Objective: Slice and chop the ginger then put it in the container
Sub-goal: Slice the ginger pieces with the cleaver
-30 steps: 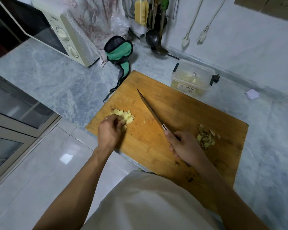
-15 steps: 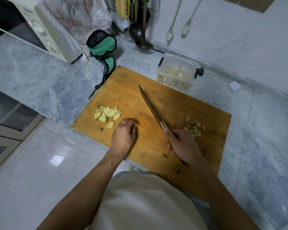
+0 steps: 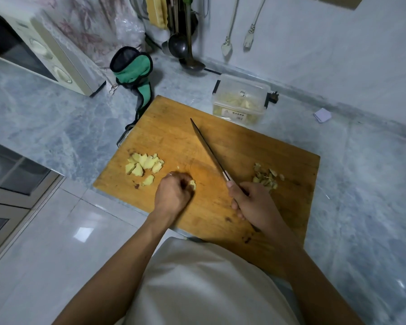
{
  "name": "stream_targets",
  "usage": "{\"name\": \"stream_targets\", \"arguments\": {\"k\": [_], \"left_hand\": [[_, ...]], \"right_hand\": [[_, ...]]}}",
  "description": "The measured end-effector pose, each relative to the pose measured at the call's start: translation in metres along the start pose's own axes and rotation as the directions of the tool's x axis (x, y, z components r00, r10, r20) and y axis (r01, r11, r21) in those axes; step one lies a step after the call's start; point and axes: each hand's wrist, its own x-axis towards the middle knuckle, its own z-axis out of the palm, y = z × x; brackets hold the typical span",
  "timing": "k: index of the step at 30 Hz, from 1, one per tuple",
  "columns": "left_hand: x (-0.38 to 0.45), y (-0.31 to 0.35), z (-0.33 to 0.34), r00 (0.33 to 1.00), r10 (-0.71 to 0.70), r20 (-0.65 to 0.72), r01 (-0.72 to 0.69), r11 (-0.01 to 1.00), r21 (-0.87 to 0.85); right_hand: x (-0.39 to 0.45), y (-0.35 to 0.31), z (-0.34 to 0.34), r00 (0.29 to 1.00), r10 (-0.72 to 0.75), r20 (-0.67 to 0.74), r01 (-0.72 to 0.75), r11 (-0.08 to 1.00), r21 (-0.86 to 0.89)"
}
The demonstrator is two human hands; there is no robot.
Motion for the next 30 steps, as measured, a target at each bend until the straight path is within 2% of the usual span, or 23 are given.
{"name": "stream_targets", "arguments": {"k": [8, 11, 14, 19, 23, 26, 30], "left_hand": [[-0.006, -0.002, -0.002, 0.991, -0.117, -0.067, 0.094, 0.955, -0.282], [-0.005, -0.007, -0.007, 0.976, -0.2, -0.091, 0.143, 0.892, -0.43], [-0.005, -0.016, -0.014, 0.963, -0.268, -0.027, 0.214, 0.821, -0.529], [0.0, -0.021, -0.024, 0.965, -0.244, 0.098, 0.262, 0.866, -0.426], [0.013, -0.007, -0.035, 0.971, -0.108, 0.215, 0.176, 0.928, -0.328], [0.027, 0.002, -0.043, 0.945, -0.034, 0.325, 0.136, 0.946, -0.295], [0.04, 0.003, -0.041, 0.892, -0.071, 0.447, 0.181, 0.961, -0.208]], "right_hand": [[0.0, 0.001, -0.004, 1.0, 0.017, 0.012, -0.017, 1.0, -0.015], [-0.001, 0.002, -0.005, 0.999, 0.025, 0.021, -0.025, 1.0, -0.02], [0.001, 0.002, -0.005, 0.999, 0.03, 0.03, -0.029, 0.999, -0.022], [0.002, 0.001, -0.004, 0.999, 0.016, 0.037, -0.016, 1.0, -0.017], [0.001, 0.002, -0.004, 0.999, 0.024, 0.038, -0.024, 1.0, 0.003], [0.0, 0.003, -0.005, 0.999, 0.024, 0.038, -0.025, 1.0, 0.001], [0.0, 0.003, -0.004, 0.999, 0.025, 0.036, -0.025, 1.0, 0.001]]}}
